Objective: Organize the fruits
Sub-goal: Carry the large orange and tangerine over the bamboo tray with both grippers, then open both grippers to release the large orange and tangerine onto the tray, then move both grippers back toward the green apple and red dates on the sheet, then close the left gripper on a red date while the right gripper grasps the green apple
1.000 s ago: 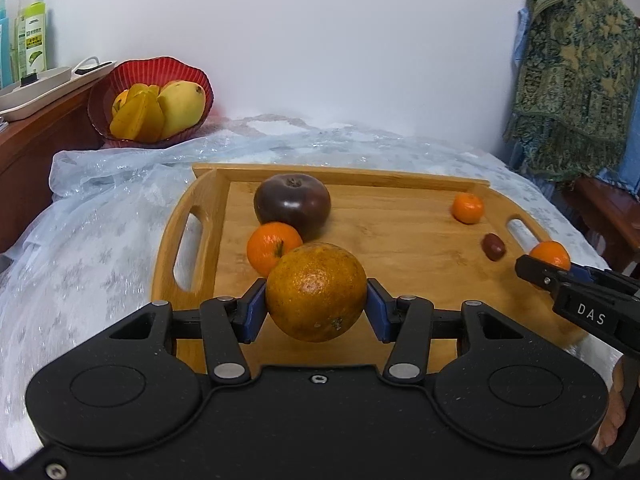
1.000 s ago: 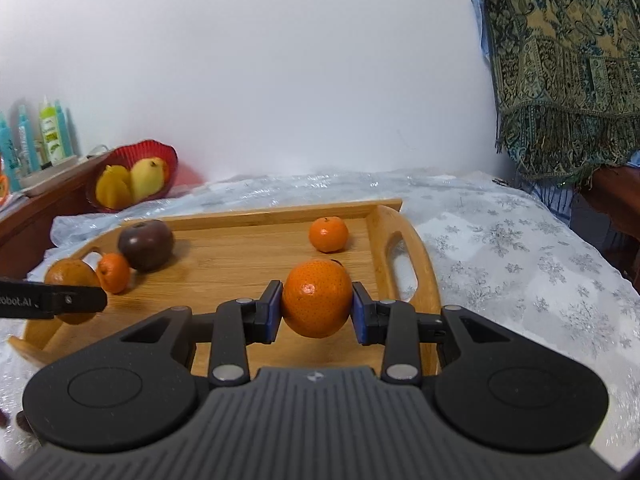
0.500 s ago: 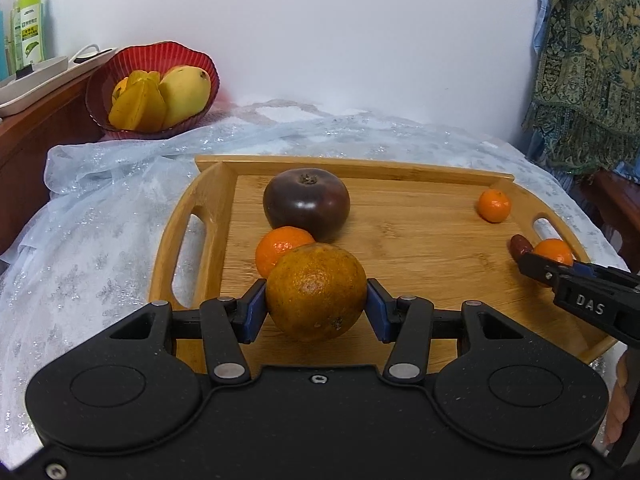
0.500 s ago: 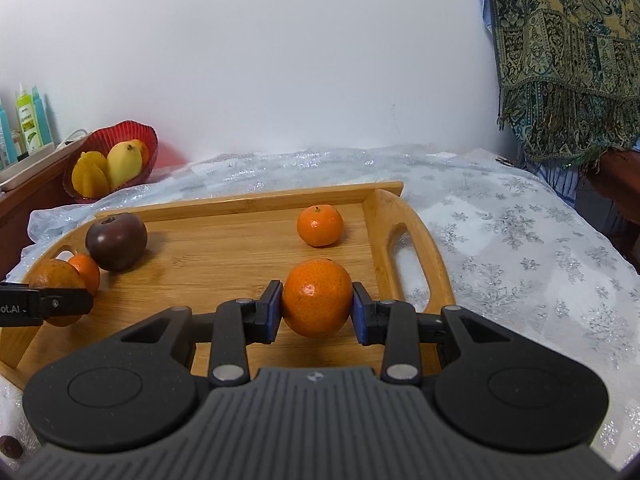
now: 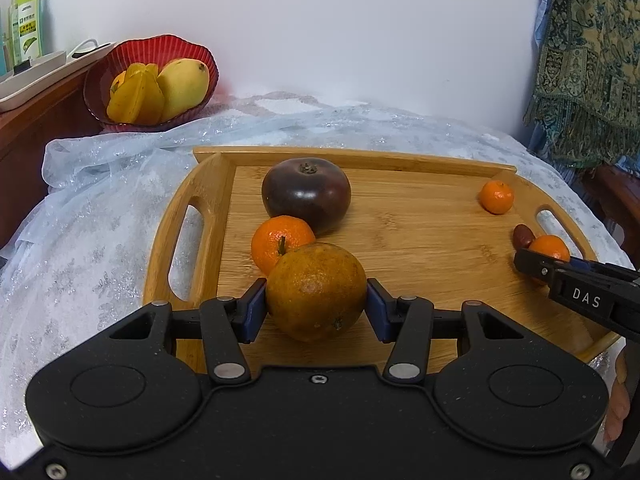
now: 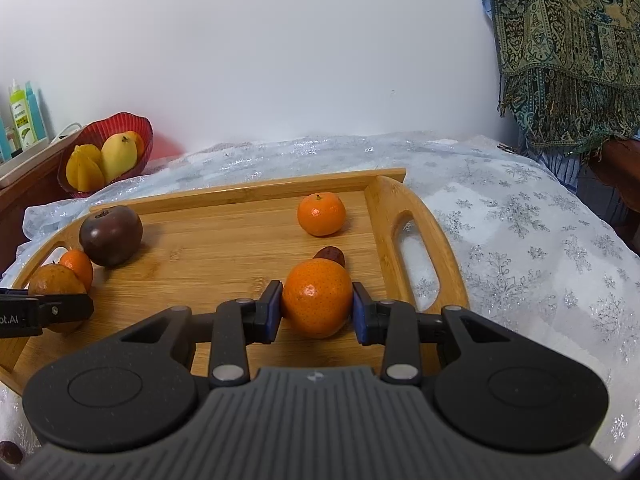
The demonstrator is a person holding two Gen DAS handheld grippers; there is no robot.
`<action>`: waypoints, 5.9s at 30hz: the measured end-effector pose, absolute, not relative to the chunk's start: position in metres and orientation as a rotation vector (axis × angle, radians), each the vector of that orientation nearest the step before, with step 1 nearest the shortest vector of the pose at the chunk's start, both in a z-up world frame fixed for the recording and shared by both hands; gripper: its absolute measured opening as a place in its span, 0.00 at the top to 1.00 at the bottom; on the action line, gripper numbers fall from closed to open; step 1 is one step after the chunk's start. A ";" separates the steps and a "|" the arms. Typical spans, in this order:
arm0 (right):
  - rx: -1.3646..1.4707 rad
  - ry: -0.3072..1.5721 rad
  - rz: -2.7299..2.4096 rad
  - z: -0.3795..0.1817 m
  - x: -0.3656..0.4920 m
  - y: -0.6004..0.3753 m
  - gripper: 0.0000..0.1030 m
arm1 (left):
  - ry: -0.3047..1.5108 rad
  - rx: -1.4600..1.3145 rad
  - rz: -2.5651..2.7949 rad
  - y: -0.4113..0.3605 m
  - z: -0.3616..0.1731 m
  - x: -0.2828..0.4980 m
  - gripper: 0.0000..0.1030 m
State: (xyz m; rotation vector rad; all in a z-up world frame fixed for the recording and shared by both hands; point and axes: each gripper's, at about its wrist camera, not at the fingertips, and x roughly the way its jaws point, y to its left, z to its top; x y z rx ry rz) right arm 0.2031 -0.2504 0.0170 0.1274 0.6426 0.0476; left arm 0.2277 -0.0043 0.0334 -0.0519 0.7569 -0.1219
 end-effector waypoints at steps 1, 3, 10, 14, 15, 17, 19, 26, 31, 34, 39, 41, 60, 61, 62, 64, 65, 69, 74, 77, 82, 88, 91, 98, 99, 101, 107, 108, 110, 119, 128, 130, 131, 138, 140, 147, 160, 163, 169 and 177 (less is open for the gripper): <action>0.128 0.643 0.048 0.017 0.203 -0.250 0.60 | 0.756 -0.051 -0.122 -0.005 0.033 0.228 0.52; 0.130 0.642 0.048 0.017 0.203 -0.251 0.60 | 0.755 -0.051 -0.121 -0.005 0.033 0.227 0.52; 0.126 0.639 0.047 0.016 0.202 -0.250 0.57 | 0.754 -0.050 -0.121 -0.005 0.033 0.226 0.52; 0.128 0.638 0.049 0.016 0.202 -0.250 0.53 | 0.753 -0.047 -0.121 -0.005 0.033 0.226 0.52; 0.128 0.637 0.049 0.016 0.201 -0.249 0.53 | 0.752 -0.047 -0.121 -0.005 0.033 0.225 0.52; 0.127 0.636 0.048 0.016 0.201 -0.249 0.52 | 0.754 -0.049 -0.122 -0.005 0.033 0.225 0.52; 0.125 0.635 0.048 0.016 0.200 -0.249 0.51 | 0.758 -0.053 -0.126 -0.004 0.033 0.225 0.52; 0.116 0.633 0.050 0.016 0.199 -0.247 0.44 | 0.755 -0.045 -0.128 -0.006 0.032 0.223 0.51; 0.115 0.633 0.050 0.016 0.198 -0.247 0.42 | 0.759 -0.044 -0.125 -0.006 0.030 0.223 0.48; 0.115 0.632 0.049 0.016 0.198 -0.247 0.39 | 0.762 -0.041 -0.127 -0.007 0.029 0.223 0.46; 0.114 0.632 0.049 0.016 0.198 -0.247 0.33 | 0.758 -0.041 -0.129 -0.006 0.029 0.221 0.38; 0.110 0.631 0.048 0.016 0.197 -0.246 0.31 | 0.752 -0.036 -0.127 -0.007 0.029 0.220 0.35; 0.094 0.620 0.040 0.015 0.192 -0.244 0.14 | 0.755 -0.020 -0.126 -0.006 0.026 0.215 0.22; 0.091 0.619 0.039 0.015 0.192 -0.244 0.14 | 0.755 -0.018 -0.127 -0.007 0.026 0.215 0.22; 0.088 0.618 0.039 0.015 0.191 -0.244 0.14 | 0.756 -0.014 -0.128 -0.007 0.025 0.215 0.21; 0.083 0.615 0.040 0.015 0.191 -0.243 0.14 | 0.757 -0.011 -0.129 -0.008 0.025 0.214 0.21; 0.084 0.615 0.040 0.015 0.190 -0.243 0.13 | 0.757 -0.010 -0.127 -0.009 0.025 0.214 0.20; 0.086 0.611 0.043 0.015 0.187 -0.243 0.13 | 0.756 -0.018 -0.127 -0.008 0.025 0.213 0.17; 0.099 0.594 0.059 0.016 0.179 -0.244 0.12 | 0.753 -0.033 -0.126 -0.005 0.027 0.208 0.16; 0.104 0.576 0.071 0.017 0.172 -0.244 0.11 | 0.751 -0.039 -0.123 -0.004 0.027 0.205 0.14; 0.086 0.538 0.087 0.019 0.161 -0.241 0.09 | 0.750 -0.058 -0.120 0.000 0.027 0.199 0.13; 0.096 0.481 0.107 0.025 0.141 -0.241 0.00 | 0.748 -0.067 -0.119 0.003 0.027 0.187 0.11; 0.090 0.459 0.125 0.028 0.131 -0.241 0.00 | 0.739 -0.056 -0.118 0.004 0.027 0.178 0.10; 0.072 0.448 0.130 0.028 0.121 -0.238 0.00 | 0.717 -0.044 -0.112 0.005 0.030 0.161 0.09; 0.078 0.445 0.131 0.028 0.119 -0.239 0.00 | 0.711 -0.043 -0.111 0.005 0.031 0.158 0.09; 0.080 0.437 0.129 0.028 0.112 -0.239 0.00 | 0.700 -0.040 -0.108 0.007 0.032 0.153 0.08; 0.075 0.428 0.126 0.024 0.088 -0.236 0.00 | 0.668 -0.006 -0.095 0.010 0.033 0.134 0.05; 0.080 0.429 0.128 0.023 0.084 -0.236 0.00 | 0.662 -0.002 -0.097 0.011 0.034 0.130 0.05; 0.092 0.425 0.133 0.022 0.075 -0.236 0.00 | 0.653 -0.009 -0.111 0.013 0.034 0.123 0.05; 0.117 0.421 0.160 0.018 0.038 -0.227 0.00 | 0.609 -0.029 -0.121 0.022 0.036 0.087 0.04; 0.107 0.416 0.181 0.014 -0.003 -0.209 0.00 | 0.557 -0.064 -0.126 0.036 0.025 0.039 0.02; 0.093 0.409 0.184 0.014 -0.011 -0.203 0.00 | 0.549 -0.051 -0.121 0.037 0.022 0.030 0.02; 0.092 0.409 0.188 0.014 -0.015 -0.200 0.00 | 0.549 -0.053 -0.124 0.039 0.020 0.026 0.02; 0.059 0.403 0.210 0.009 -0.032 -0.182 0.00 | 0.569 -0.059 -0.135 0.047 0.012 0.014 0.04; 0.046 0.402 0.222 0.009 -0.034 -0.177 0.01 | 0.576 -0.056 -0.132 0.049 0.010 0.014 0.09; 0.023 0.410 0.254 0.006 -0.034 -0.162 0.11 | 0.593 -0.069 -0.089 0.060 0.003 0.017 0.22; 0.014 0.428 0.272 0.000 -0.026 -0.145 0.25 | 0.596 -0.033 -0.035 0.064 -0.007 0.028 0.53; 0.013 0.436 0.265 -0.002 -0.024 -0.143 0.29 | 0.591 -0.028 -0.038 0.064 -0.007 0.027 0.59; 0.022 0.452 0.260 -0.005 -0.020 -0.142 0.33 | 0.585 -0.038 -0.046 0.064 -0.007 0.027 0.71; 0.025 0.475 0.250 -0.009 -0.015 -0.142 0.40 | 0.582 -0.016 -0.051 0.060 -0.007 0.026 0.78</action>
